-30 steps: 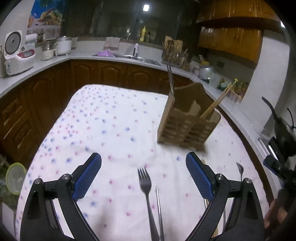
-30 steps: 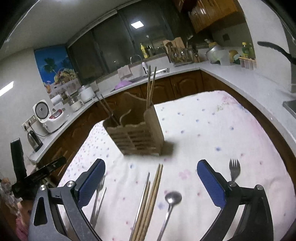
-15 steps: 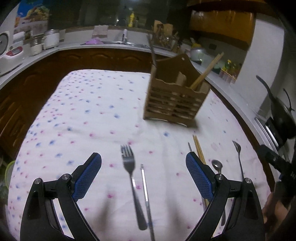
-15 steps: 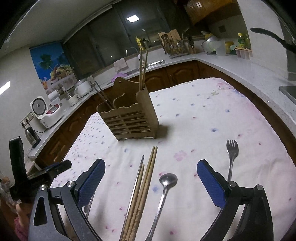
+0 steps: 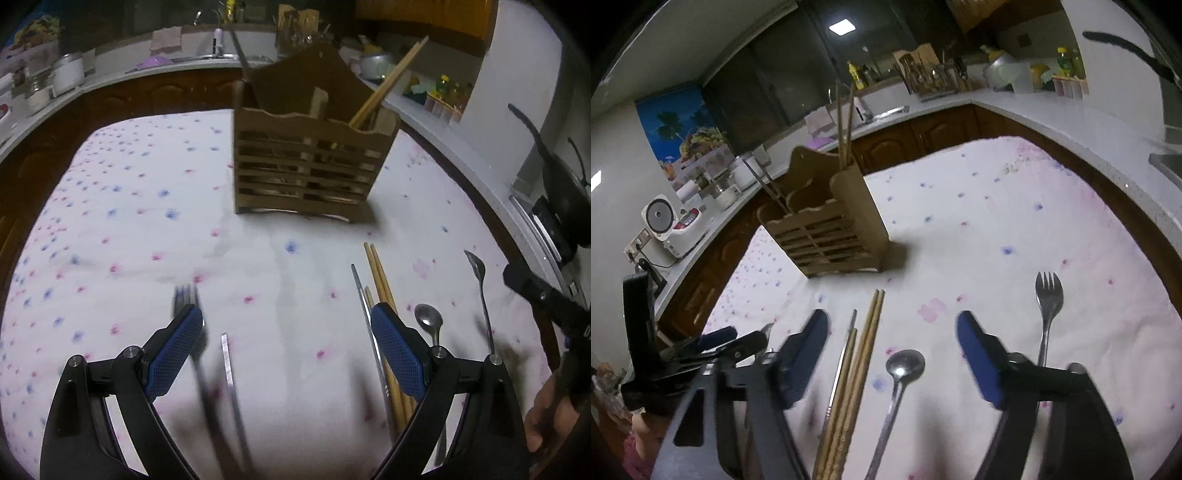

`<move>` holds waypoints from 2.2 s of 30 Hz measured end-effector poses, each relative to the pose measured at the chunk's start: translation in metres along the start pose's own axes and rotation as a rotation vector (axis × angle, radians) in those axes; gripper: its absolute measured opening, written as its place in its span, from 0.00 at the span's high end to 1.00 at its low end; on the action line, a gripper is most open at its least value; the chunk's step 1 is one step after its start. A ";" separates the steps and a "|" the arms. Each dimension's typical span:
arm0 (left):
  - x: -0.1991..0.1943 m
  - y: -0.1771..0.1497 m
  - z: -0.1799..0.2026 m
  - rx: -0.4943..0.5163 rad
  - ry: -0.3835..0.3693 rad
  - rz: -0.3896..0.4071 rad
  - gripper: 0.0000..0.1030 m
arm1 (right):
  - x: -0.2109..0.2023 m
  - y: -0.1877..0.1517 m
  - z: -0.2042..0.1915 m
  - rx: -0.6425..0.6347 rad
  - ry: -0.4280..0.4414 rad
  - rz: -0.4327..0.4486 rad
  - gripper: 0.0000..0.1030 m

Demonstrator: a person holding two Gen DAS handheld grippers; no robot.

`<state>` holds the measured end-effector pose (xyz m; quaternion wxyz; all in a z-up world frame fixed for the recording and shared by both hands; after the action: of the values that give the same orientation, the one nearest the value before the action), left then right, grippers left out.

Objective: Organize utensils
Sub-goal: 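Close the left tool on a steel chopstick while the right tool closes on a steel spoon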

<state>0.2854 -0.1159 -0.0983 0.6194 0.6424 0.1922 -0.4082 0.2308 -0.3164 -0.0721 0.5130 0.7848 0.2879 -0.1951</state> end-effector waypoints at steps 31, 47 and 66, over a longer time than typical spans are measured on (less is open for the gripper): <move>0.064 0.028 0.030 0.125 -0.125 -0.174 0.76 | 0.039 -0.062 0.014 -0.003 -0.018 -0.226 0.69; 0.060 0.029 0.027 0.143 -0.199 -0.234 0.83 | 0.034 -0.065 0.017 -0.002 -0.027 -0.220 0.68; 0.037 -0.013 0.001 0.266 -0.158 -0.241 0.90 | 0.042 -0.067 0.008 -0.041 -0.029 -0.233 0.69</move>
<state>0.2969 -0.1240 -0.1347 0.4887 0.6570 0.1628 -0.5504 0.2190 -0.2924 -0.1470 0.5068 0.7326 0.3736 -0.2587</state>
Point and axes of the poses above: each gripper's, at about its wrist camera, not at the fingertips, and x roughly the way its jaws point, z to its right, y to its top, the point moved 6 cm from there along x, roughly the way its jaws point, and after that the axes turned 4 degrees about x, right-handed, at the moved point
